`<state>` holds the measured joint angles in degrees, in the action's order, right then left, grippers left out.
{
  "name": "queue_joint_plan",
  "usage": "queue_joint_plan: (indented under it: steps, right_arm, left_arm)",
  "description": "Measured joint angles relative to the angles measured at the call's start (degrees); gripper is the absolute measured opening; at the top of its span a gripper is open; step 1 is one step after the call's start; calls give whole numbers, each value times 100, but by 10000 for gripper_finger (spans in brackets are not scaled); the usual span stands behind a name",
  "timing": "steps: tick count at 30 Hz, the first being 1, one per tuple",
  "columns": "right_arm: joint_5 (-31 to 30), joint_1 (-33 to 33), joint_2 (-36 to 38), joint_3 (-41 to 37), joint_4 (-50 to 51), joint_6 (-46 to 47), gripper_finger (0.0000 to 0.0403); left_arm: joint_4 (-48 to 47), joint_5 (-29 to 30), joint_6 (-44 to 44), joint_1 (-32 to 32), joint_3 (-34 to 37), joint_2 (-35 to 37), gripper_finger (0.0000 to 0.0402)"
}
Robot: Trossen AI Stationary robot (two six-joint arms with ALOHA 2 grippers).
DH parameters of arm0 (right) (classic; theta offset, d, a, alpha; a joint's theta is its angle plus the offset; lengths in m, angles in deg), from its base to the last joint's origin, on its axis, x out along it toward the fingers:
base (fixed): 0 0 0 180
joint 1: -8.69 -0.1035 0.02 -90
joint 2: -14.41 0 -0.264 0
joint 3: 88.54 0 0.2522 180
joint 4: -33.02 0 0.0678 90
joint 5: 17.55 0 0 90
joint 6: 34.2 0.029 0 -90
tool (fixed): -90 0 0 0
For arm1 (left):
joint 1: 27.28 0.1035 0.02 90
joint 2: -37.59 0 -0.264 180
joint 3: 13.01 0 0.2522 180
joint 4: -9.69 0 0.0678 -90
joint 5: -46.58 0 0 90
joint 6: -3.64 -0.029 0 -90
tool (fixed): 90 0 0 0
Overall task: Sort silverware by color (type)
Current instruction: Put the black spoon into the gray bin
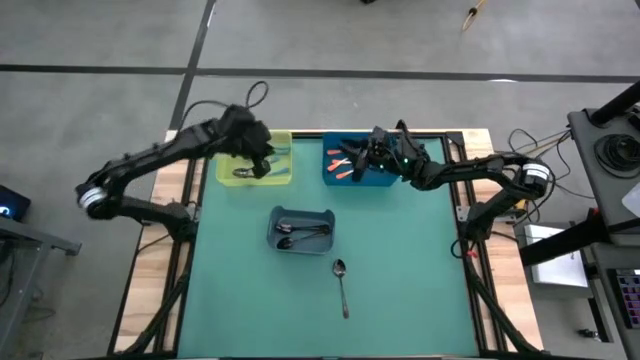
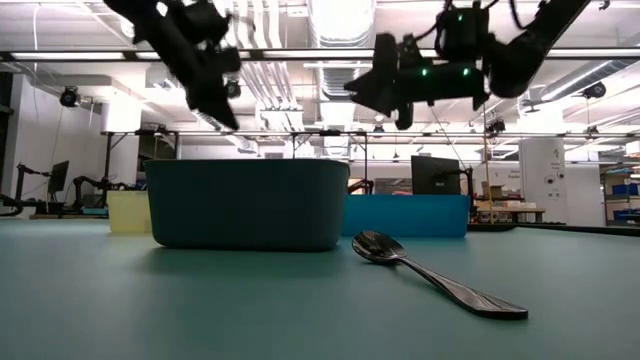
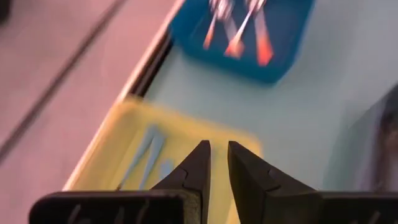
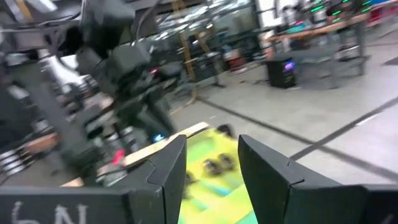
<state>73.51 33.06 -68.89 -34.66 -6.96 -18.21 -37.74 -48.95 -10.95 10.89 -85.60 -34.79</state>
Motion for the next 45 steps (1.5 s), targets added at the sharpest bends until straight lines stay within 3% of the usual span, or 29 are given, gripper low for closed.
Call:
queue_joint_plan:
  steps: [4,10,17,23,39,45]
  right_arm:
    - [-8,-515,300,0,462,97,130]
    - [-496,-1453,725,0,1428,424,120]
    - [-1759,-2721,917,95,2372,937,110]
    - [-2625,-3593,690,883,4065,1594,109]
    - [-2590,-4480,-595,3376,8182,4302,109]
    - [-1886,-4564,-1381,4147,8821,4987,109]
  left_arm:
    - [873,1,369,-624,584,777,38]
    - [1969,24,824,-1570,1460,1652,38]
    - [2598,49,1182,-2437,2076,2222,38]
    - [2911,66,1413,-2921,2271,2401,38]
    - [3039,65,1567,-3983,2323,2489,38]
    - [3013,62,1562,-4067,2341,2474,38]
